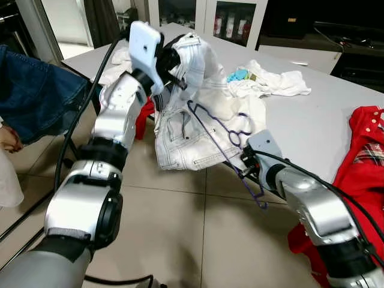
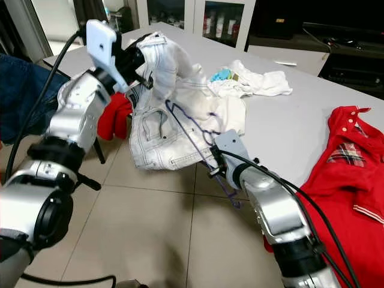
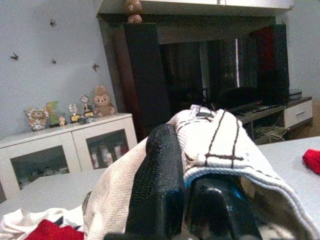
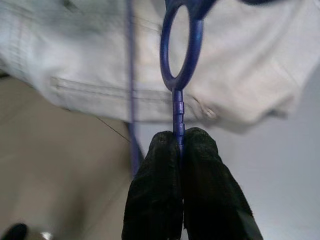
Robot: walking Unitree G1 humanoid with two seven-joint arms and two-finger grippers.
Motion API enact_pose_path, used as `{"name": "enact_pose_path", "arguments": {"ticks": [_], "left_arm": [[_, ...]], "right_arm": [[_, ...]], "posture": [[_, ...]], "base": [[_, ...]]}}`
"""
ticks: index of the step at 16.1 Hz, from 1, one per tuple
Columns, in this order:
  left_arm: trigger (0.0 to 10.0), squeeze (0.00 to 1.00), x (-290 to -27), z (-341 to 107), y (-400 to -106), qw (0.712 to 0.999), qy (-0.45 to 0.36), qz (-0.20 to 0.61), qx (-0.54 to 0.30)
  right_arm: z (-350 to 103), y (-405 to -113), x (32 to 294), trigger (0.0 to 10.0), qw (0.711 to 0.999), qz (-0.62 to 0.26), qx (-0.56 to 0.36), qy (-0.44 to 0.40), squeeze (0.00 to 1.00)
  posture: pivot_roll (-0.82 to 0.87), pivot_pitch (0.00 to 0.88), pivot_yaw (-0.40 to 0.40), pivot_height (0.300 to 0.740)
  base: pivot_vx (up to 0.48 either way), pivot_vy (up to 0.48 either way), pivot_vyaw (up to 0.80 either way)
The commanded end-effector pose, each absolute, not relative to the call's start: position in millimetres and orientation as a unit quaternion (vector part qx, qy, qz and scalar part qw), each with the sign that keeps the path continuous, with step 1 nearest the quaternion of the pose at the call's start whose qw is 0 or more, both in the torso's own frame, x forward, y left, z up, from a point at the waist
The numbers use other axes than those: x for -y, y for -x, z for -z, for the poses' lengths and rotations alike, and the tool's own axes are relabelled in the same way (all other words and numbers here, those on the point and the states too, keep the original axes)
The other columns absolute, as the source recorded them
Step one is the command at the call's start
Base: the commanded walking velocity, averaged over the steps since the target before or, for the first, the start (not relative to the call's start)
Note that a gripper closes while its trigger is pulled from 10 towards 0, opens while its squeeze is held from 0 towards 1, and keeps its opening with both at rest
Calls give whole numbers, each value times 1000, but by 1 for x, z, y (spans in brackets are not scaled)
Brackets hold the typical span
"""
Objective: Hang hanger
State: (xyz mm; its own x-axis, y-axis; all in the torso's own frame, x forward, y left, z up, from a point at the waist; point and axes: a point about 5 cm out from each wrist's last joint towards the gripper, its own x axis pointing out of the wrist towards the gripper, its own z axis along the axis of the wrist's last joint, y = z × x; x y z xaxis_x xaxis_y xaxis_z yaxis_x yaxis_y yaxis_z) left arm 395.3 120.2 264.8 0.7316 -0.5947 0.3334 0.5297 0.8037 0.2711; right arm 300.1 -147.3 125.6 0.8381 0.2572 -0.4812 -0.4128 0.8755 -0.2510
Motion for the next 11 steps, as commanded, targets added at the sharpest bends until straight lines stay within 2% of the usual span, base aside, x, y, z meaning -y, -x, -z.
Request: {"name": "enact_pose_path", "arguments": {"ticks": [1,3,6,11], "left_arm": [[10000,0,-120,-271,-393,921,-102,301,223],[10000,0,-128,-266,-394,929,-98,284,214],[10000,0,-132,-267,-393,931,-96,278,216],[10000,0,-130,-260,-387,929,-84,294,208]], "right_arm": [[-121,-302,160,0,939,-145,-237,204,0],[-140,-301,166,0,953,-166,-201,153,0],[-149,-284,169,0,941,-238,-191,144,0],[-163,-264,175,0,924,-305,-160,167,0]], "posture": [[-59,0,-8,740],[-43,0,-16,740],[-47,0,-14,740],[-73,0,0,740]], "base": [[0,0,0],[0,0,0],[0,0,0],[0,0,0]]}}
